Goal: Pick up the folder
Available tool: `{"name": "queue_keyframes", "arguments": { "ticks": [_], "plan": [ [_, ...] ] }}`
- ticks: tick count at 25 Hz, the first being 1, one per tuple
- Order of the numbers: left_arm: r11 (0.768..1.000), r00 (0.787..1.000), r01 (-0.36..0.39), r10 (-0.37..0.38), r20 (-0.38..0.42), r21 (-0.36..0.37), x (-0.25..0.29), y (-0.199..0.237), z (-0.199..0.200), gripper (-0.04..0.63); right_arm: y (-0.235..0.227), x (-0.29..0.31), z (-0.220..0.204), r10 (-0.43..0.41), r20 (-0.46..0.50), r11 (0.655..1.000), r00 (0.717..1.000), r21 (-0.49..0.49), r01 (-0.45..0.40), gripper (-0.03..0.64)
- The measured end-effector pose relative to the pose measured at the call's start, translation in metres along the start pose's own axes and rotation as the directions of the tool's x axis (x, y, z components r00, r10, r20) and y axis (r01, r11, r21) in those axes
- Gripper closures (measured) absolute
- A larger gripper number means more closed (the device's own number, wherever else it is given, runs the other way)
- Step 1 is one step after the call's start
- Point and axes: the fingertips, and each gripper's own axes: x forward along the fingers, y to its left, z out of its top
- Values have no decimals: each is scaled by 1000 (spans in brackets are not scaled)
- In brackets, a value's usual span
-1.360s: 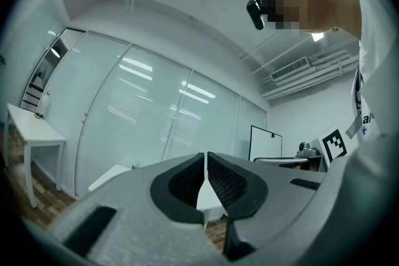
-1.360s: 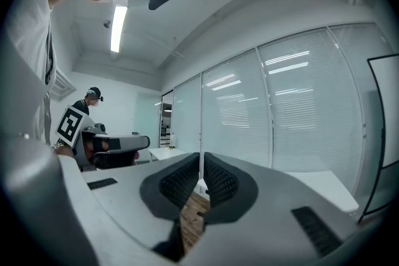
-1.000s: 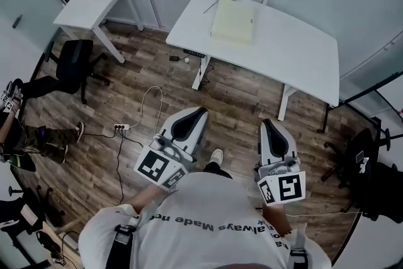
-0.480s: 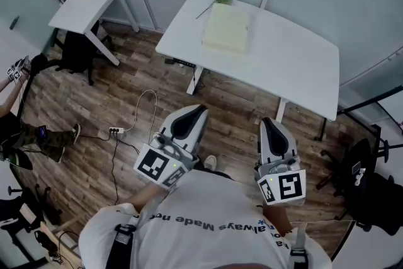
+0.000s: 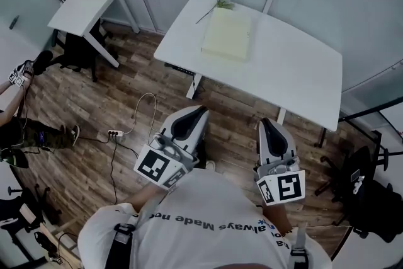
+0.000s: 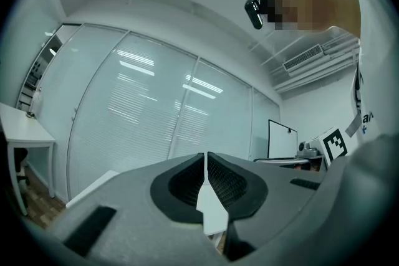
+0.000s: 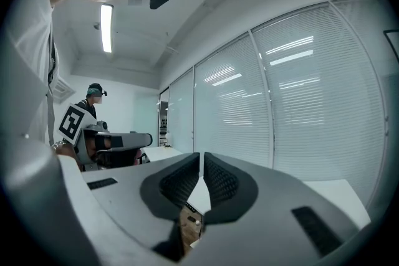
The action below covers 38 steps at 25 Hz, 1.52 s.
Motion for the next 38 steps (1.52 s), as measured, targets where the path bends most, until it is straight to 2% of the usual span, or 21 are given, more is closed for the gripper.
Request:
{"name": "queue_keyframes", "arguments": {
  "ticks": [9, 25, 31, 38],
  "plan": [
    [1000, 1000, 2, -2, -1, -15, 51, 69, 8, 572, -22, 82, 6, 4, -13, 1000, 1000, -2, -4, 591],
    [999, 999, 43, -43, -13, -22, 144, 225, 36, 572, -48, 266, 33, -18, -10, 1000, 1000, -19, 18, 591],
    [998, 998, 61, -61, -18, -32, 162, 255, 35, 572, -52, 296, 27, -34, -21, 999, 999, -6, 34, 591],
    [996, 997, 71, -73, -34, -60, 176, 263, 25, 572, -63, 305, 22, -49, -35, 999, 998, -2, 49, 591]
  ]
}}
